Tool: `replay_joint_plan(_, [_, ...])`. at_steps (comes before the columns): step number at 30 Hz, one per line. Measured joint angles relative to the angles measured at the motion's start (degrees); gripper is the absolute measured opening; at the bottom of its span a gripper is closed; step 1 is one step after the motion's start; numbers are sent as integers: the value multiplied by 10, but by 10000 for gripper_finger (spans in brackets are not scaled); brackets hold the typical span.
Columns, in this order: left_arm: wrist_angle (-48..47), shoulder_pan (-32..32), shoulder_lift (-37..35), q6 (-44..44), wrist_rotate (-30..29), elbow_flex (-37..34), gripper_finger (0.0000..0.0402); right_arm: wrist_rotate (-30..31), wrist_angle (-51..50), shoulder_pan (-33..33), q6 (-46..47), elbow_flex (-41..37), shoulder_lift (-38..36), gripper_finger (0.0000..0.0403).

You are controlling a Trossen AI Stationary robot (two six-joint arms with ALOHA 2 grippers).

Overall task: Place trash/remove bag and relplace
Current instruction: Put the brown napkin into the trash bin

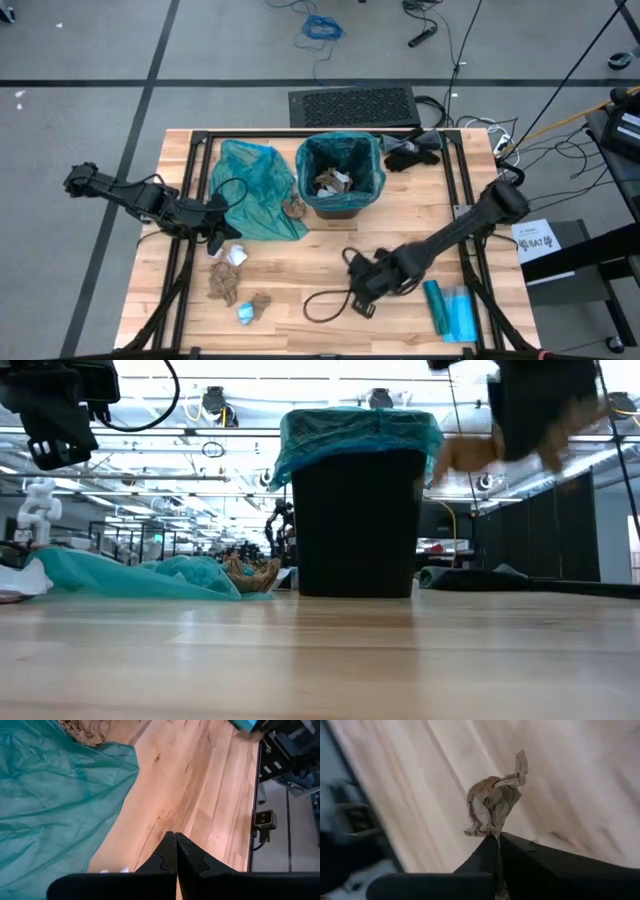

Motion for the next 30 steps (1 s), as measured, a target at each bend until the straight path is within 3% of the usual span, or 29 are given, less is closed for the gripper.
replay_joint_plan(7, [0, 0, 4, 9, -3, 0, 0, 99, -17, -27, -14, 1, -129, 1])
replay_joint_plan(16, [4, 0, 4, 15, -56, 0, 0, 203, -11, -123, -152, 1, -250, 0])
replay_joint_plan(24, [94, 0, 23, 15, -135, 0, 0, 194, 67, -261, -341, 1, -263, 4])
replay_joint_plan(30, [138, 0, 50, 14, -152, 0, 0, 81, 101, -357, -416, 1, -246, 34])
